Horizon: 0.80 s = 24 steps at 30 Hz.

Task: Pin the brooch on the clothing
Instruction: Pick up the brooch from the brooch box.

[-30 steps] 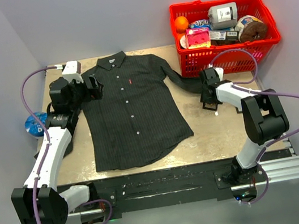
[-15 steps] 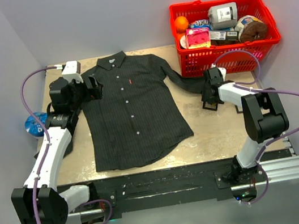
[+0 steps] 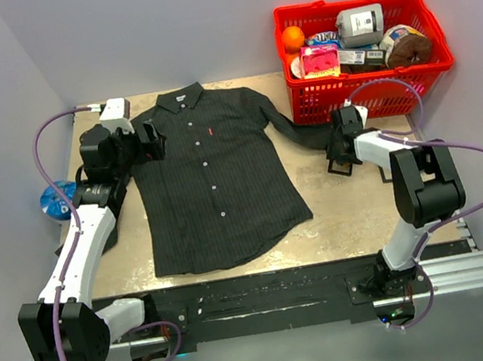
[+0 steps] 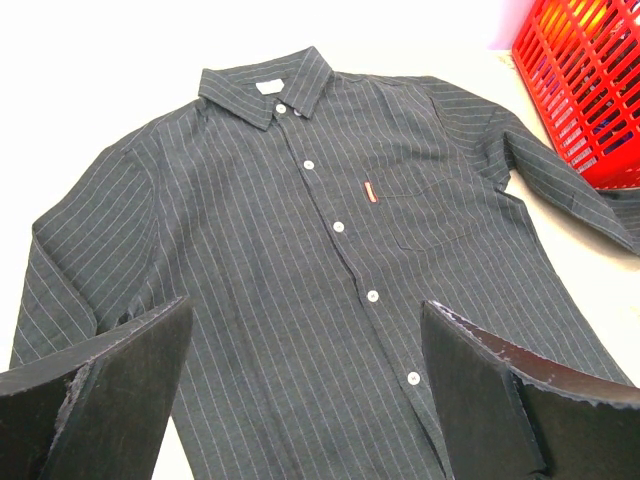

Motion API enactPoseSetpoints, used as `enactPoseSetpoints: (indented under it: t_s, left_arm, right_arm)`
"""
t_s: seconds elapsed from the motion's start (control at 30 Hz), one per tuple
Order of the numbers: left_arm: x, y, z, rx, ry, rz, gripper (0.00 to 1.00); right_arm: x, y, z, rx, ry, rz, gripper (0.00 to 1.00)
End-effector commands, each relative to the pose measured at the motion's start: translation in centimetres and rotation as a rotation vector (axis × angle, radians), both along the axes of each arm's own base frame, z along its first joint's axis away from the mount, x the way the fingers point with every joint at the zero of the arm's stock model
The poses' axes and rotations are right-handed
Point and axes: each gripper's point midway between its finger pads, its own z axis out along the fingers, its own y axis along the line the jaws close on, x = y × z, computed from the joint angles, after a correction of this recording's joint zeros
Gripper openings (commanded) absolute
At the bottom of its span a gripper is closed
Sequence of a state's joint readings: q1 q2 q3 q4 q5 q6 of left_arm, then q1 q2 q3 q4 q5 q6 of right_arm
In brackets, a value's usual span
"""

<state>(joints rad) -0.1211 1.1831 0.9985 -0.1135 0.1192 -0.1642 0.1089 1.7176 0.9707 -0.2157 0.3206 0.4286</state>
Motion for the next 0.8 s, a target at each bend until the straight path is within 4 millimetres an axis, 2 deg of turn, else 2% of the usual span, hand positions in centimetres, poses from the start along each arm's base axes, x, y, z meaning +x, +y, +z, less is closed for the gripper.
enactPoseSetpoints:
  t_s: [0.0,0.17,0.2,0.4,0.57,0.77]
  left_arm:
    - [0.0,-0.2,2.3,-0.001,-0.075,-0.007,0.99]
    - [0.0,-0.3,2.3,-0.003,-0.077,-0.008,0.99]
    - [0.0,-0.3,2.4,-0.004,-0.078,-0.008,0.99]
    - [0.0,-0.4,2.4,-0.008,-0.079,-0.012,0.99]
    - [-0.1,-0.3,2.5,-0.006,-0.082,-0.009,0.99]
    - [-0.2,-0.5,2.8,-0.010,-0.089,-0.016,0.99]
  right_arm:
    - [-2.4,0.1,-3.2,0.030,0.116,-0.008,0.55]
    - [-3.4,-0.2,-3.4,0.027,0.133,-0.025,0.50]
    - [-3.4,-0.2,-3.3,0.029,0.130,-0.025,0.46]
    - [-3.3,0.3,-2.8,0.057,0.111,-0.018,0.41]
    - [-2.6,0.7,-1.5,0.076,0.063,-0.004,0.35]
    - [-2.9,1.4,-0.3,0.099,0.045,0.016,0.29]
